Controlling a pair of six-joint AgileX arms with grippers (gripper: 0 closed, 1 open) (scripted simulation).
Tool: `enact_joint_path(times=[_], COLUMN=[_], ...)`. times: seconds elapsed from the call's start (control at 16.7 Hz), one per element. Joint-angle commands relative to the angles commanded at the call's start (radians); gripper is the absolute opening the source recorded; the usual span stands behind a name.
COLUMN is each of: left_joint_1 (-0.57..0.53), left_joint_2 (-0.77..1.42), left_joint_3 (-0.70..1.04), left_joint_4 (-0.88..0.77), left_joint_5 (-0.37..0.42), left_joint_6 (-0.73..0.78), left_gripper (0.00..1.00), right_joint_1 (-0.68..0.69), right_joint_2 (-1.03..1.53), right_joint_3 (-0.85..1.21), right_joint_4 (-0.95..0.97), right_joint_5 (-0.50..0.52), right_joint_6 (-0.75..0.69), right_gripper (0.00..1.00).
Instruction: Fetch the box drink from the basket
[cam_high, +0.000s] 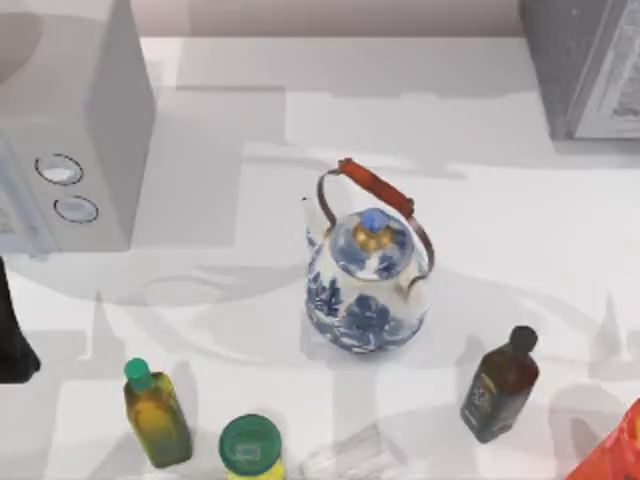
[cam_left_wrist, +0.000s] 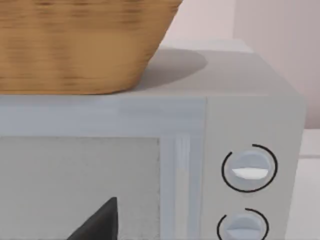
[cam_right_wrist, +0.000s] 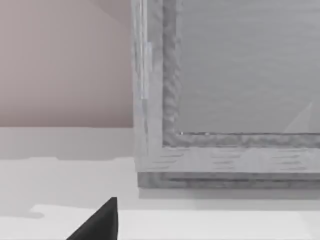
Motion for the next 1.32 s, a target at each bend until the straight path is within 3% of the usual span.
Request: enact_joint_path(times=[0.18, 0.42, 0.96, 1.32], left_joint_1=[0.005, 0.054, 0.295, 0.425], left_joint_2=[0.013, 0.165, 0.984, 1.328], left_joint_3=[0.012, 0.14, 0.643, 0.855], left_joint_4=[0.007, 0.074, 0.345, 0.456], left_joint_5=[0.009, 0.093, 0.366, 0.459], left_joint_6=[0.001, 0.007, 0.021, 0.021], left_gripper=[1.0, 1.0, 1.0, 1.0], right_joint_1=[0.0, 0.0, 0.0, 0.0], right_joint_2=[0.0, 0.0, 0.0, 0.0], right_joint_3=[0.0, 0.0, 0.0, 0.0], right_joint_4=[0.0, 0.0, 0.0, 0.0], right_joint_5=[0.0, 0.0, 0.0, 0.0], right_joint_6=[0.0, 0.0, 0.0, 0.0], right_gripper=[1.0, 1.0, 1.0, 1.0])
